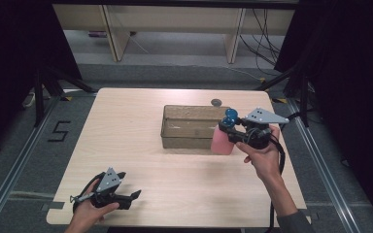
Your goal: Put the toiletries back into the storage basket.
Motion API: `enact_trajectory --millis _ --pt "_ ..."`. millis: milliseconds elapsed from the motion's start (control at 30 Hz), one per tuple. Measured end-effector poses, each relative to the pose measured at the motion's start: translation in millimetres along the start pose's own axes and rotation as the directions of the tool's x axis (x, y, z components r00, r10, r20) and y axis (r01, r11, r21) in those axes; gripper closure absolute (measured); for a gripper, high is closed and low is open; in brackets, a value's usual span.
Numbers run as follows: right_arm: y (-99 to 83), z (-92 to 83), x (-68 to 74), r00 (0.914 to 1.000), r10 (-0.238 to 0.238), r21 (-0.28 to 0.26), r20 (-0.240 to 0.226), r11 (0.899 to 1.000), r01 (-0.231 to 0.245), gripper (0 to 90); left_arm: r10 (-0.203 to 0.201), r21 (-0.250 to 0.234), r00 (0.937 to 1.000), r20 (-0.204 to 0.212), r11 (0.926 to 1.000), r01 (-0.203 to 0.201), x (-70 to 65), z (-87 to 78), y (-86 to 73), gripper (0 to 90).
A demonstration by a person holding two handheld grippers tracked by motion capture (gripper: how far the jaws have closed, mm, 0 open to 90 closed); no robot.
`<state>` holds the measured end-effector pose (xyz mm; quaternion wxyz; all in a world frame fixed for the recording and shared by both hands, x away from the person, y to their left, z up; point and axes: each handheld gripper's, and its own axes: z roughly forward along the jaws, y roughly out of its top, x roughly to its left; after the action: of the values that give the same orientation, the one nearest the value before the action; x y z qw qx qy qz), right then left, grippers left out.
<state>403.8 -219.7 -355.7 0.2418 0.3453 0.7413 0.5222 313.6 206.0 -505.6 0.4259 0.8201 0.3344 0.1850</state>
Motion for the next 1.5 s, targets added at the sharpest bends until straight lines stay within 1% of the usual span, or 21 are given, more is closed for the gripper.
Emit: enact_trajectory --millis 100,133,167,200,233,267,433,533,733,767,900,967,1033,1067,1100,1200,1300,1333,1367,1467,1500 --pt "4.6 3.4 -5.2 0.9997 -0.014 -0.011 0.021 1.0 0.014 53.7 0.002 0.0 1.0 0.0 1.0 -0.002 0.0 0.4 0.3 14.8" --pt "6.4 5.5 -6.1 0.9998 0.015 -0.002 0.01 1.0 -0.015 53.7 -0.004 -0.003 1.0 0.003 1.0 0.004 -0.7 0.6 0.1 14.8" --pt "8.4 8.8 -9.6 0.9999 -0.005 -0.013 0.016 1.0 0.005 53.7 0.018 0.008 0.9998 -0.001 0.9998 -0.018 0.8 -0.5 0.3 14.8" --pt "8.4 8.8 -9.6 0.9999 -0.005 -0.013 0.016 1.0 0.005 53.7 0.018 0.008 0.9998 -0.001 0.9998 -0.018 0.8 -0.5 0.3 14.9" --pt "9.8 10.4 -10.1 0.9996 0.002 -0.008 0.029 1.0 -0.002 53.7 -0.011 -0.004 0.9999 -0.004 0.9999 0.011 -1.1 0.0 0.3 14.9" --pt "11.7 13.6 -11.7 0.9998 0.006 -0.011 0.019 1.0 -0.006 53.7 -0.016 -0.005 0.9999 -0.005 0.9999 0.016 -1.2 0.1 0.4 14.8" --pt "16.6 24.0 -19.1 0.9994 0.021 0.004 0.029 1.0 -0.021 53.7 -0.005 -0.006 1.0 -0.003 1.0 0.005 -0.7 -0.2 0.6 14.8" --pt "17.1 27.7 -23.5 0.9988 0.007 0.008 0.049 1.0 -0.008 53.7 -0.001 -0.002 1.0 0.002 1.0 0.001 -0.3 -0.7 0.6 14.8" --pt "15.8 39.8 -36.7 0.9978 0.032 0.017 0.058 0.999 -0.033 53.7 -0.007 -0.004 1.0 0.001 1.0 0.007 -0.9 -0.2 0.2 14.8" --pt "14.6 43.7 -40.2 0.9967 0.051 0.019 0.063 0.998 -0.053 53.7 -0.005 -0.004 1.0 0.003 1.0 0.005 -1.0 -0.3 0.3 14.8" --pt "13.2 50.5 -48.0 0.9961 0.022 0.019 0.085 1.0 -0.024 53.7 -0.007 -0.005 1.0 0.001 1.0 0.007 -0.8 -0.4 0.1 14.8" --pt "13.0 51.6 -49.5 0.9961 0.024 0.023 0.085 0.999 -0.026 53.7 -0.008 -0.005 1.0 0.0 1.0 0.008 -0.7 -0.4 0.1 14.8" --pt "11.4 55.8 -50.7 0.9952 0.056 0.031 0.08 0.998 -0.058 53.7 -0.006 -0.005 1.0 0.0 1.0 0.006 -0.7 0.0 0.5 14.8" --pt "11.4 55.8 -50.7 0.9952 0.056 0.031 0.08 0.998 -0.058 53.7 -0.006 -0.005 1.0 0.0 1.0 0.006 -0.7 0.0 0.5 14.9" --pt "11.2 56.8 -53.7 0.996 0.026 0.034 0.086 0.999 -0.029 53.6 0.003 0.002 1.0 0.001 1.0 -0.003 -0.4 -0.5 0.2 14.9" --pt "9.1 61.1 -55.8 0.9957 0.028 0.037 0.088 0.999 -0.031 53.7 -0.01 -0.008 0.9999 0.003 0.9999 0.01 -0.6 0.0 0.5 14.8" --pt "6.9 65.1 -55.4 0.995 0.043 0.026 0.09 0.999 -0.045 53.7 0.006 0.002 1.0 -0.003 1.0 -0.006 0.2 -1.1 0.4 14.8" --pt "6.9 65.4 -56.9 0.9956 0.025 0.033 0.091 0.999 -0.028 53.7 0.005 0.001 1.0 -0.002 1.0 -0.005 0.3 -1.0 0.3 14.8" --pt "6.1 67.0 -57.1 0.9955 0.03 0.038 0.09 0.999 -0.033 53.7 -0.009 -0.001 1.0 -0.003 1.0 0.009 -0.1 -0.8 0.5 14.8" --pt "4.9 69.6 -57.6 0.9963 0.03 0.033 0.081 0.999 -0.032 53.7 0.006 0.001 1.0 -0.002 1.0 -0.006 0.3 -1.1 0.5 14.8" --pt "4.3 70.4 -57.8 0.996 0.032 0.032 0.083 0.999 -0.034 53.7 -0.002 -0.001 1.0 -0.001 1.0 0.002 -0.5 -1.2 0.3 14.8"
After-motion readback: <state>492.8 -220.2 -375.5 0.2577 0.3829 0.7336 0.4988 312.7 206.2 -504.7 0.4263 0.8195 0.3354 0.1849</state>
